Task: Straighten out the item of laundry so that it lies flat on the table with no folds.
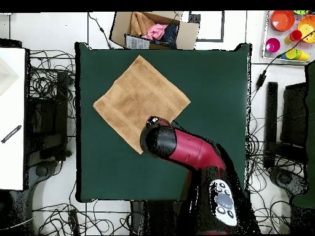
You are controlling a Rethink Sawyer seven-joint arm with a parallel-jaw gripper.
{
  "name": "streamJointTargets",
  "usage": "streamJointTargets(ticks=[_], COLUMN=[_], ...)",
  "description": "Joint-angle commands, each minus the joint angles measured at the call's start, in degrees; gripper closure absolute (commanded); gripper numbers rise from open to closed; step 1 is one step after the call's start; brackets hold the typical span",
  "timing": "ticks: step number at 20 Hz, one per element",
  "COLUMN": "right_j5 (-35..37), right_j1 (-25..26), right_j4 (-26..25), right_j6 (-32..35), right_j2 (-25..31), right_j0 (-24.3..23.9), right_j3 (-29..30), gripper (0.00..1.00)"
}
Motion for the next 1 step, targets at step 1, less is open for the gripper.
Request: streamJointTargets(ticks=[1], right_j5=[6.1], right_j1=[-3.9], right_j4=[-3.8], right_j6=[0.5], right_j2=[2.8], right_j0=[-2.9], right_j3=[4.3], gripper=[0.0])
